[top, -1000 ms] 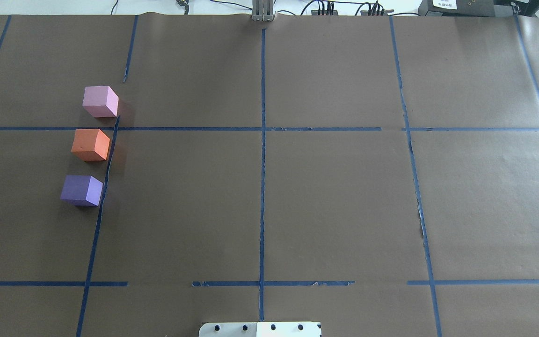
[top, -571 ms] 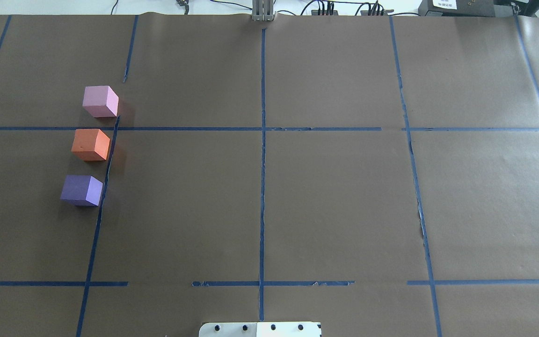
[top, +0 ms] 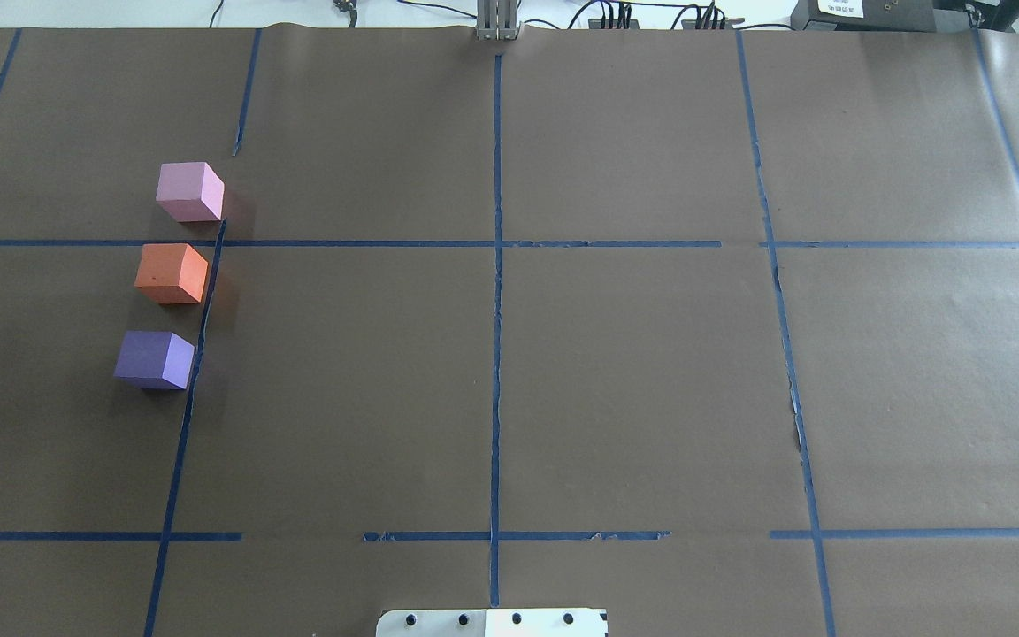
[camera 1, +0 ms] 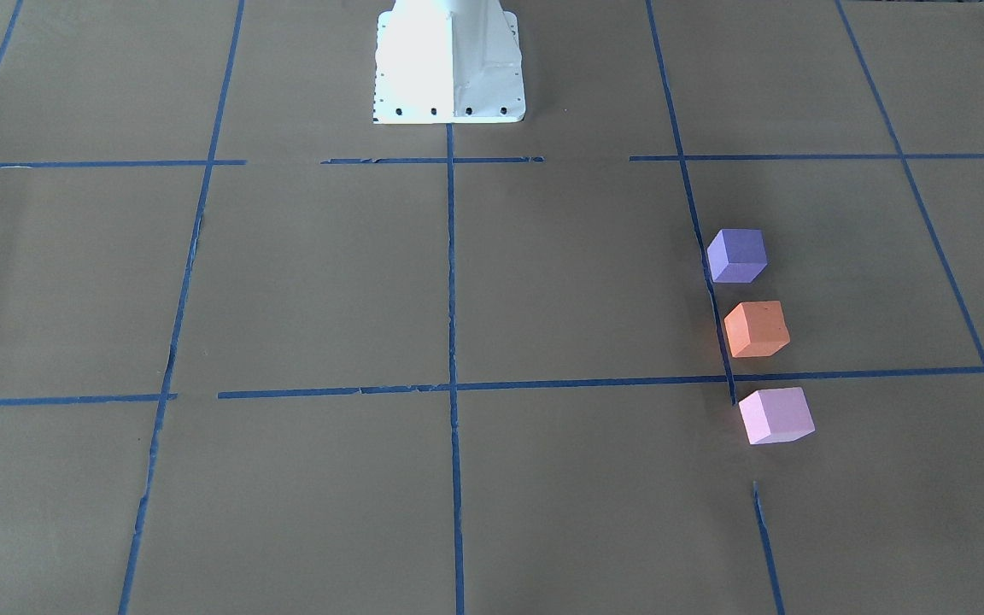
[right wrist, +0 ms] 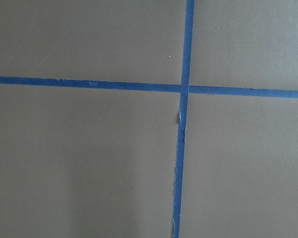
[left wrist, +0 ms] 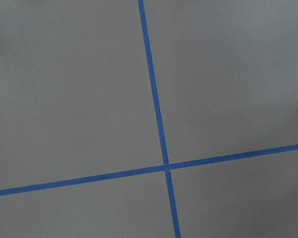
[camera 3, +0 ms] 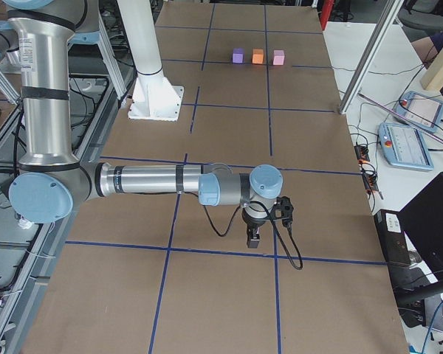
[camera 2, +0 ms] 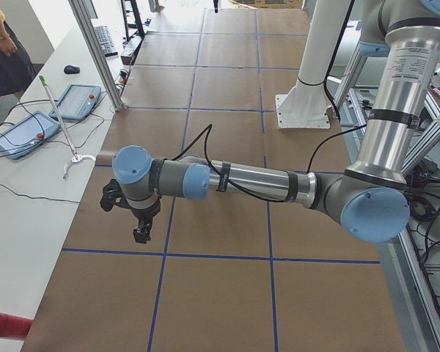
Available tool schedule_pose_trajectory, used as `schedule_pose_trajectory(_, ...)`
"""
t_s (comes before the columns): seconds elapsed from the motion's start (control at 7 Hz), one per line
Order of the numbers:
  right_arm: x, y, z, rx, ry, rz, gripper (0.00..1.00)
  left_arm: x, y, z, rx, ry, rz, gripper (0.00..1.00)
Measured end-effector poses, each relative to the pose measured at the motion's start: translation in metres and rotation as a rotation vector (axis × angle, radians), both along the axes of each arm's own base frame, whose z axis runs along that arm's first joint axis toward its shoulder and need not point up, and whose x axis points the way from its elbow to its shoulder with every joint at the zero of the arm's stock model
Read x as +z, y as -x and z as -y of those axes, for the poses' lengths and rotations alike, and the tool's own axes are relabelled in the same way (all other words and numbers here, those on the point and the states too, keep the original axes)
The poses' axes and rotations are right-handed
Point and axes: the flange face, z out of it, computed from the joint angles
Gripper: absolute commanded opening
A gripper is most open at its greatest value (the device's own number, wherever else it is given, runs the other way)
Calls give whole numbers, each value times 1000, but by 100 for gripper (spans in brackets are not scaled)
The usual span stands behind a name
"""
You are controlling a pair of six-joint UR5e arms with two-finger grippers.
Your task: Arrange blocks in a line
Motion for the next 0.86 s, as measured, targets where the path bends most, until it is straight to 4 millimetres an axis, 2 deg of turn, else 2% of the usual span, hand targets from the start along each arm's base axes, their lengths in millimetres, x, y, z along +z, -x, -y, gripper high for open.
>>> schedule_pose_trajectory(0.43, 0, 0, 0, 0, 0, 0, 100, 15, 0, -15, 0, 21, 4, 100)
schedule_pose_trajectory(0.86, 0, 0, 0, 0, 1, 0, 100, 22, 3, -18, -10, 37, 75, 100)
